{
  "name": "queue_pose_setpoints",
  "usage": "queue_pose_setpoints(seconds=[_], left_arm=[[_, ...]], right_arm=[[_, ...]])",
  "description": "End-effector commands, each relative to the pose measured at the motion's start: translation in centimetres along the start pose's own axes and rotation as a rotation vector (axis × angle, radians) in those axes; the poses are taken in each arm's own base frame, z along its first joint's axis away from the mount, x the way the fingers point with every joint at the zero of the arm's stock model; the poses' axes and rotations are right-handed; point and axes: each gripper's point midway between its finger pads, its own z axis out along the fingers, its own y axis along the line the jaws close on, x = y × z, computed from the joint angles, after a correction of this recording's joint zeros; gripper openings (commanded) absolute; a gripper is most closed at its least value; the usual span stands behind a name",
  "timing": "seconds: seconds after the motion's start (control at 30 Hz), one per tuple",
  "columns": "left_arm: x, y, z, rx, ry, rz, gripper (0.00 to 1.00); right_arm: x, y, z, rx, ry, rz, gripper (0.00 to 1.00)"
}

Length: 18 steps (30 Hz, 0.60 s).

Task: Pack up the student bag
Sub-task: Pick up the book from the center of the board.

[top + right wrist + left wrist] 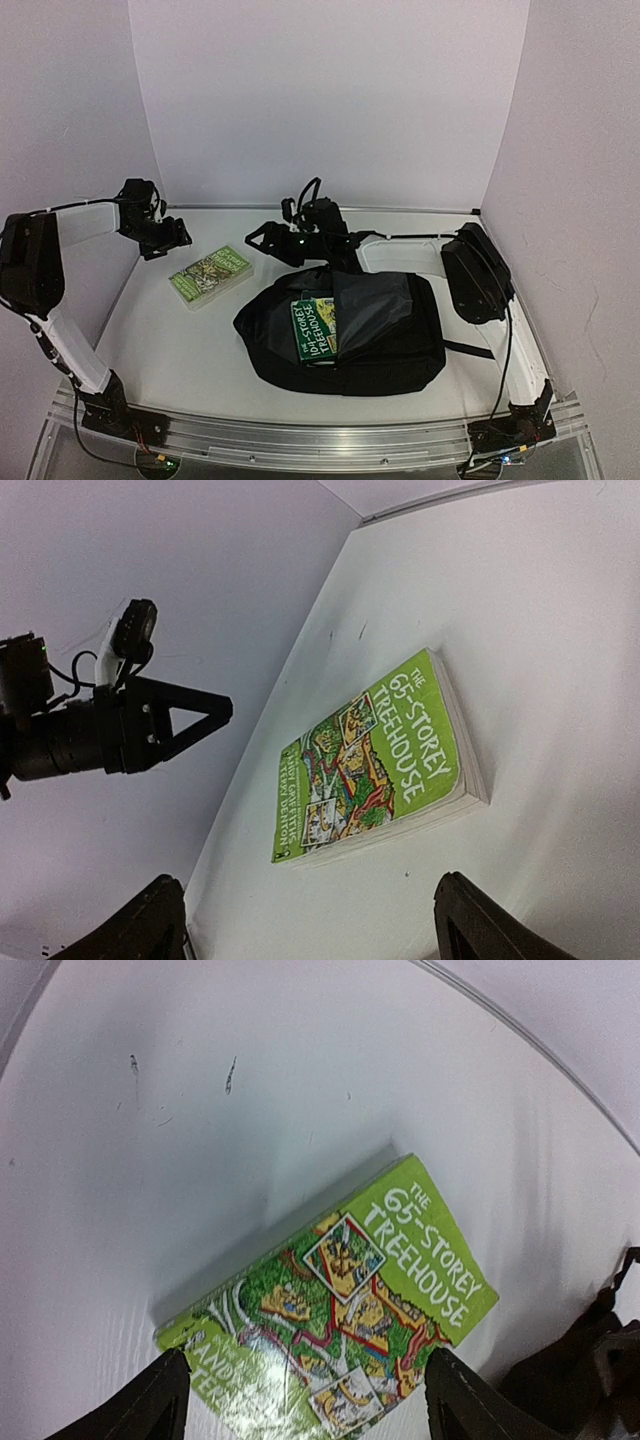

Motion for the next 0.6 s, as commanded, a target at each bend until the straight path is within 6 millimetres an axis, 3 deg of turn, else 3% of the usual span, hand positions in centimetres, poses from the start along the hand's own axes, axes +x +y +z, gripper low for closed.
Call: queue_pose_setpoints(seconds=[0.0, 0.2, 0.37, 0.57], left_arm=[[-2.2, -1.7, 2.8, 0.233, 0.075, -0.026, 0.83], [-2.6, 0.0, 6.7, 0.21, 0.153, -0.013, 0.83], [-2.0, 1.2, 8.2, 0.166, 0.171, 0.001, 0.84], [0.3, 2.4, 9.3, 0.108, 0.244, 0.012, 0.83]], right_arm=[[-0.1, -0.5, 1.4, 0.031, -0.003, 0.026, 0.86], [0.9, -2.1, 3.0, 0.057, -0.002, 0.14, 0.85], [1.5, -3.7, 4.0, 0.09, 0.003, 0.201, 0.83], [2.7, -5.0, 4.6, 0.117, 0.021, 0.237, 0.83]])
